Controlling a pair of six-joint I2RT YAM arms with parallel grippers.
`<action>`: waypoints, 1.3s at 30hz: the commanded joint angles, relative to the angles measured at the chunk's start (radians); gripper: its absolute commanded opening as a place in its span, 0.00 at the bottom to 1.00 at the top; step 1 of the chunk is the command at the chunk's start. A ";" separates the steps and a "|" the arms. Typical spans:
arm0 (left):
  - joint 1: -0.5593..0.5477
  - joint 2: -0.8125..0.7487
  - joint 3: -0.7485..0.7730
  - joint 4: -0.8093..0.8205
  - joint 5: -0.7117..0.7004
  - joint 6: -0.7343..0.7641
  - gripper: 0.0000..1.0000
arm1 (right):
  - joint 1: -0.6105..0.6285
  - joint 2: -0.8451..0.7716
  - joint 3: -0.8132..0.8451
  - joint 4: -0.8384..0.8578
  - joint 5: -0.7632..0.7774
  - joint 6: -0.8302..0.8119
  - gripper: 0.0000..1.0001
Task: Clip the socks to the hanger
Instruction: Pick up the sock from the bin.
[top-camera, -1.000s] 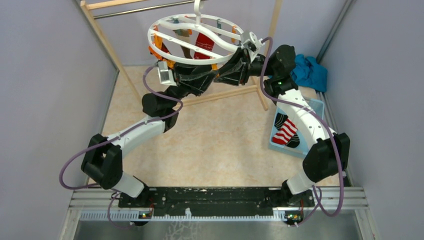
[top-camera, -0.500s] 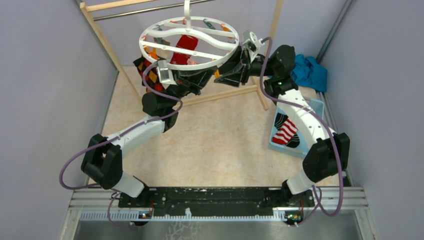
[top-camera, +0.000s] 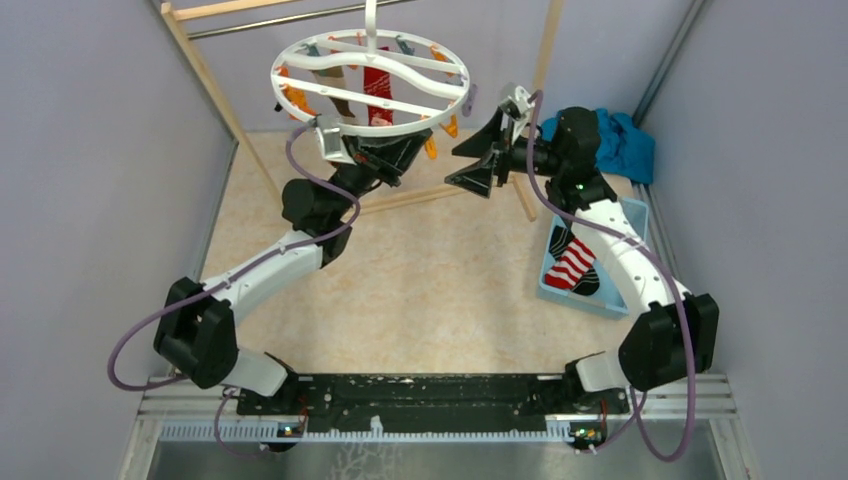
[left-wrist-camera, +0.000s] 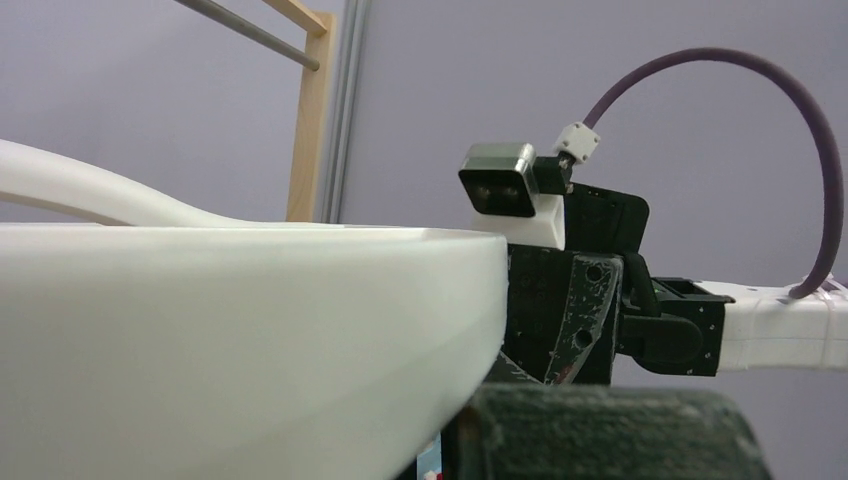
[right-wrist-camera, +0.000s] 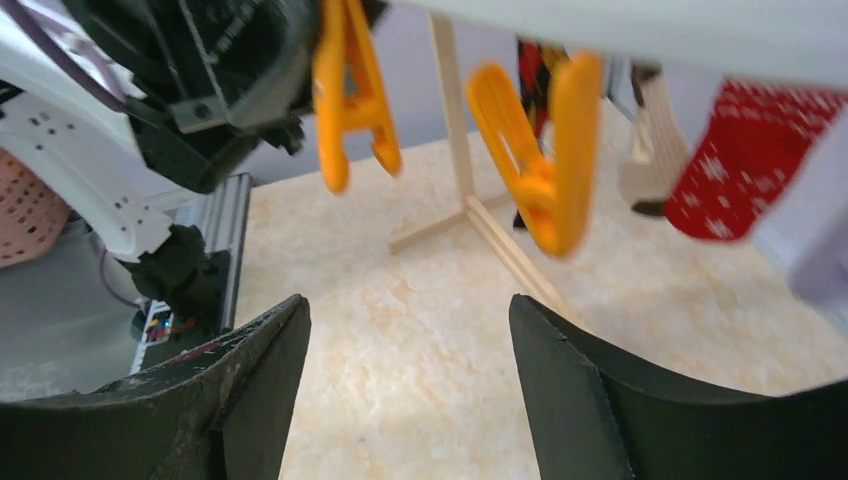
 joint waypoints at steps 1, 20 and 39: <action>-0.006 -0.037 -0.022 -0.044 0.008 0.031 0.00 | -0.042 -0.098 -0.077 -0.071 0.163 -0.061 0.73; -0.003 -0.103 -0.070 -0.161 0.017 0.076 0.00 | -0.389 -0.166 -0.431 -0.406 1.225 0.299 0.87; -0.003 -0.123 -0.086 -0.198 0.023 0.086 0.00 | -0.400 0.086 -0.532 -0.334 1.420 0.347 0.69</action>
